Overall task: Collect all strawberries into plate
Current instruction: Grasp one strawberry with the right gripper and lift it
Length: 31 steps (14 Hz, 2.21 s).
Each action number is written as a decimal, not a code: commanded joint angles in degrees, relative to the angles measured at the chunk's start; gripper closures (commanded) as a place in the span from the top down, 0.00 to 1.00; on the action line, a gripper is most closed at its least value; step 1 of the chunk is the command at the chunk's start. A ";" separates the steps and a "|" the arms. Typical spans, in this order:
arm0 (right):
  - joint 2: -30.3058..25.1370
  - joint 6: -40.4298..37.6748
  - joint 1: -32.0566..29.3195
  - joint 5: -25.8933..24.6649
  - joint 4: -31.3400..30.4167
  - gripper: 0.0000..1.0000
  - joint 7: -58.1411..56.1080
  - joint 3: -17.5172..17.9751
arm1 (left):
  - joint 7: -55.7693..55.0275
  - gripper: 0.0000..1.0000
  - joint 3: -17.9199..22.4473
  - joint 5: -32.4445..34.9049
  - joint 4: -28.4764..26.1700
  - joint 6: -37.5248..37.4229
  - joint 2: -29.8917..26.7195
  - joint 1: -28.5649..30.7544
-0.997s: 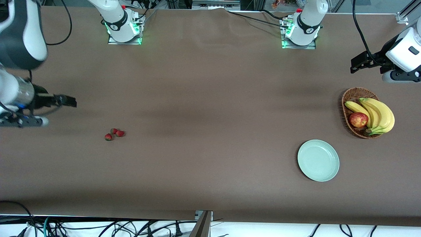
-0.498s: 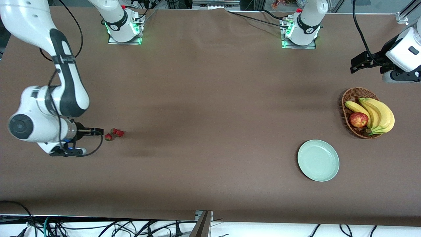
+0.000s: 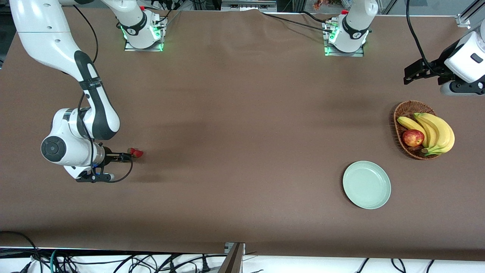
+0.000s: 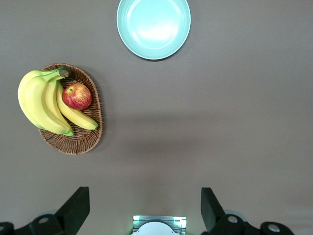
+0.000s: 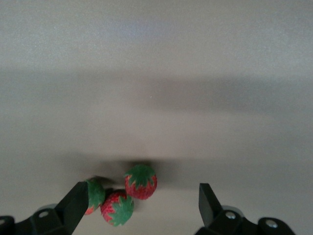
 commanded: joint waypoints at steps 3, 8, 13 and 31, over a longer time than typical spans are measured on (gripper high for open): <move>1.30 4.29 -0.49 -0.93 -1.05 1.00 1.00 0.10 | 0.40 1.00 -0.18 -0.99 1.55 -1.28 0.40 0.44; 1.66 4.38 -0.40 -0.93 -1.84 0.93 1.71 0.09 | 0.40 1.00 -0.18 -0.99 1.55 -1.28 0.32 0.44; 1.66 4.20 -0.31 -0.93 -2.46 0.82 1.71 0.09 | 0.40 1.00 -0.18 -0.99 1.55 -1.28 0.32 0.44; 0.34 -7.49 10.02 -0.22 9.57 0.26 11.51 3.26 | 0.40 1.00 -0.18 -0.90 1.55 -1.28 0.32 0.44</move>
